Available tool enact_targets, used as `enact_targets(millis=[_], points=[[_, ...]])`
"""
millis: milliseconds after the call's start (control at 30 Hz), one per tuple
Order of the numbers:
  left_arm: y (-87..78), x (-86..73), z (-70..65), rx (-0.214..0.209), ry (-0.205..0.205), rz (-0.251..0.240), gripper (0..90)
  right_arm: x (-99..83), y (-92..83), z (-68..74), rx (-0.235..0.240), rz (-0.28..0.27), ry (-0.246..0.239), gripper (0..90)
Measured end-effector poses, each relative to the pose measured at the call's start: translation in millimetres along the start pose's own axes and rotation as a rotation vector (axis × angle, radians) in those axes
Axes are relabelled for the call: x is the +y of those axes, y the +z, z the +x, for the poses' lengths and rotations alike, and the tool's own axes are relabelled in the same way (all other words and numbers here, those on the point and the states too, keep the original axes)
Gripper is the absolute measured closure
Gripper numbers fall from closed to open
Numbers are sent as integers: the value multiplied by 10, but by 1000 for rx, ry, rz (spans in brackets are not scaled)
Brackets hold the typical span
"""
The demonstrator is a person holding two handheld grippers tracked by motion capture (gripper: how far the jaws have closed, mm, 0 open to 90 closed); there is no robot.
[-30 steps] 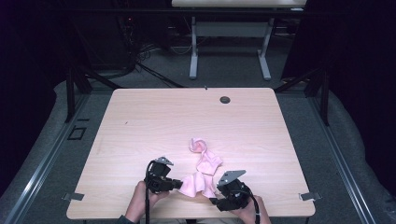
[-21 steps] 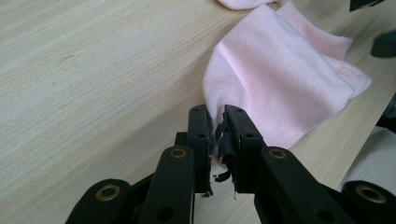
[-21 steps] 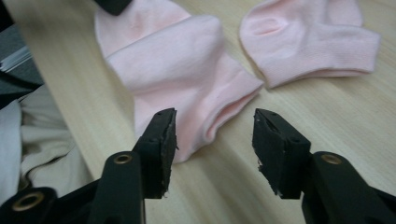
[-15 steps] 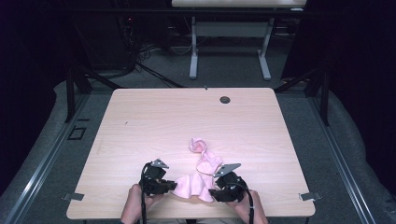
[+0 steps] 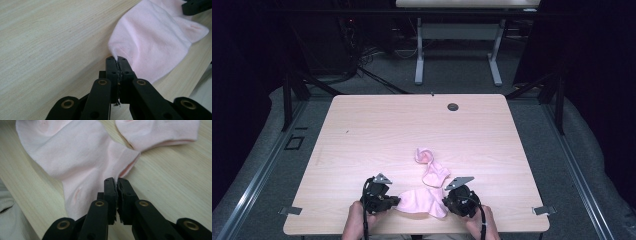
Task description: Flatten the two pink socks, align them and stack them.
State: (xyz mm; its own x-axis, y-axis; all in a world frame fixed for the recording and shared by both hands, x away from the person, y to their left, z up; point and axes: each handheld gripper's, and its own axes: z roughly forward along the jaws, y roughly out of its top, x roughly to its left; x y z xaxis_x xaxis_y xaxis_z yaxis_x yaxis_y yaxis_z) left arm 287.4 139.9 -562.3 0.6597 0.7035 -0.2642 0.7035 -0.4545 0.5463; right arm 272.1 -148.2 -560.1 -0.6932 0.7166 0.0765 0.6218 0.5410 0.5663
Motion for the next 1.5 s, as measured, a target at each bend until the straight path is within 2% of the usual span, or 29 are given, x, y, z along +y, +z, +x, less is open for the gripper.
enact_targets(millis=[200,267,400,533,567,600,667,700,800,833,900,967,1000,1033,1067,1100,1167,1200,1233,1267,1333,1400,1433,1500], points=[[-22,-11,-30,-7,12,3,892,-75,-112,-106,-10,-13,23,855],[-16,-13,-50,-11,15,4,892,-82,-134,-136,-19,2,23,855],[3,-32,-86,-22,4,7,892,-92,-145,-192,-21,5,23,854],[0,-64,-112,-27,15,19,891,-87,-131,-203,-18,3,32,851],[0,-64,-112,-27,15,19,891,-84,-128,-204,-24,8,18,850],[-2,-78,-118,-28,10,15,890,-81,-116,-192,-20,-3,18,848],[-5,-83,-115,-30,6,10,886,-74,-119,-190,-25,12,9,843],[-18,-86,-96,-35,1,6,879,-65,-114,-185,-14,13,15,826],[-36,-84,-77,-46,-6,2,806,-58,-116,-189,-10,9,11,799],[-59,-77,-63,-43,-8,-1,744,-50,-134,-193,-8,1,10,752],[-81,-67,-42,-41,-10,-4,692,-42,-157,-199,-2,-2,14,723],[-99,-54,-21,-34,-16,-8,556,-36,-169,-204,-3,-7,15,692],[-120,-34,15,-17,-17,-13,507,-19,-190,-219,9,-26,17,621],[-120,-34,15,-17,-17,-13,453,-8,-202,-224,8,-27,17,598],[-134,-14,46,-5,-19,-11,453,-8,-202,-224,8,-27,17,598],[-141,0,63,-2,-24,-11,403,5,-211,-237,7,-34,14,555],[-164,48,115,16,-18,-11,355,29,-218,-250,5,-39,15,515],[-173,77,139,23,-17,-7,319,58,-229,-270,11,-48,21,464],[-181,111,165,32,-12,-8,319,58,-229,-270,11,-48,21,464],[-188,147,193,35,-9,-10,281,90,-232,-302,1,-57,26,413],[-199,234,244,55,-10,-14,265,109,-239,-313,2,-60,37,387],[-208,384,326,70,1,-28,220,172,-241,-364,-9,-71,47,292],[-208,384,326,70,1,-28,208,172,-241,-364,-9,-71,47,292],[-197,488,386,74,6,-43,209,223,-240,-390,-18,-68,52,257]])
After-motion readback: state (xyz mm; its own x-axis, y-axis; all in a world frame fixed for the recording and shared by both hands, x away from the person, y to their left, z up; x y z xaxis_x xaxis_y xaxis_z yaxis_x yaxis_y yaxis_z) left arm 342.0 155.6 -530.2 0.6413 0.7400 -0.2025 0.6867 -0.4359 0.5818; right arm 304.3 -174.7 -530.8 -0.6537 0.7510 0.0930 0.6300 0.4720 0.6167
